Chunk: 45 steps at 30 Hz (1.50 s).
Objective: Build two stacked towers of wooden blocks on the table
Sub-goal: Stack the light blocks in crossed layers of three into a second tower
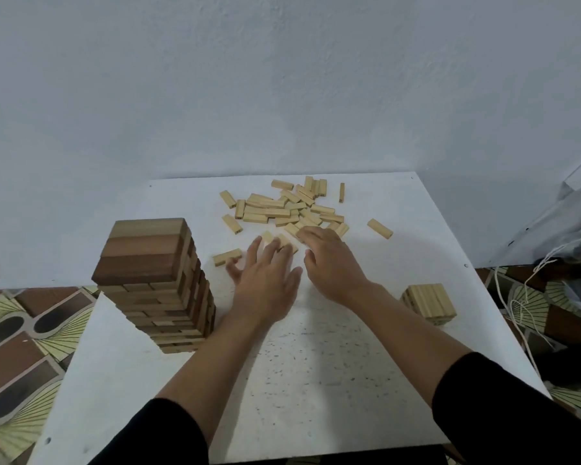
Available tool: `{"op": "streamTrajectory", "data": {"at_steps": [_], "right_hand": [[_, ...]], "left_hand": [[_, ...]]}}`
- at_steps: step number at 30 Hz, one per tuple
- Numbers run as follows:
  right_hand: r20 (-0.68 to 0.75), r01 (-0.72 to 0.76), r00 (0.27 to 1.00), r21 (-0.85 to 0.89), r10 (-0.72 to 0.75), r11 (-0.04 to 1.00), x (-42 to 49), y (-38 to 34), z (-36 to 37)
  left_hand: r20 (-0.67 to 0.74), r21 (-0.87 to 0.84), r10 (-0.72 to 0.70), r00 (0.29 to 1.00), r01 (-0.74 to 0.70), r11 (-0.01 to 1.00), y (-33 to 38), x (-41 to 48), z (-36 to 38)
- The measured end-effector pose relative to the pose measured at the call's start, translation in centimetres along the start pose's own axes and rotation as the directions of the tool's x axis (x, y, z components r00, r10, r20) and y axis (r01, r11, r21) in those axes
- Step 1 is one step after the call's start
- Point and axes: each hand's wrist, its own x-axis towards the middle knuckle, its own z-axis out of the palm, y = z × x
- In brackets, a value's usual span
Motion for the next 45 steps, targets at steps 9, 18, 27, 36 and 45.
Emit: {"op": "streamTrajectory", "data": {"at_steps": [9, 18, 27, 36, 45], "right_hand": [[0.053, 0.020, 0.999, -0.161, -0.011, 0.987, 0.0, 0.0, 1.3], [-0.002, 0.057, 0.998, -0.076, -0.057, 0.995, -6.9, -1.1, 1.6], [-0.038, 0.130, 0.991, 0.166, -0.125, 0.977, -12.3, -2.4, 2.3], [0.006, 0.095, 0.995, 0.345, -0.103, 0.934, -13.1, -1.8, 1.2], [0.171, 0.021, 0.984, 0.179, -0.053, 0.984, -11.8, -1.7, 1.1]], "left_hand": [[-0.106, -0.056, 0.059, 0.993, -0.065, 0.996, -0.3, -4.1, -0.9], [-0.054, -0.116, 0.129, 0.990, -0.135, 0.984, 0.4, -9.6, -1.1], [-0.105, -0.268, 0.203, 0.974, -0.224, 0.937, -0.6, -13.5, -1.4], [-0.168, -0.374, 0.297, 0.940, -0.340, 0.863, -2.0, -14.4, -2.2], [0.031, -0.283, 0.199, 0.980, -0.183, 0.942, -1.8, -12.4, -3.0]]}}
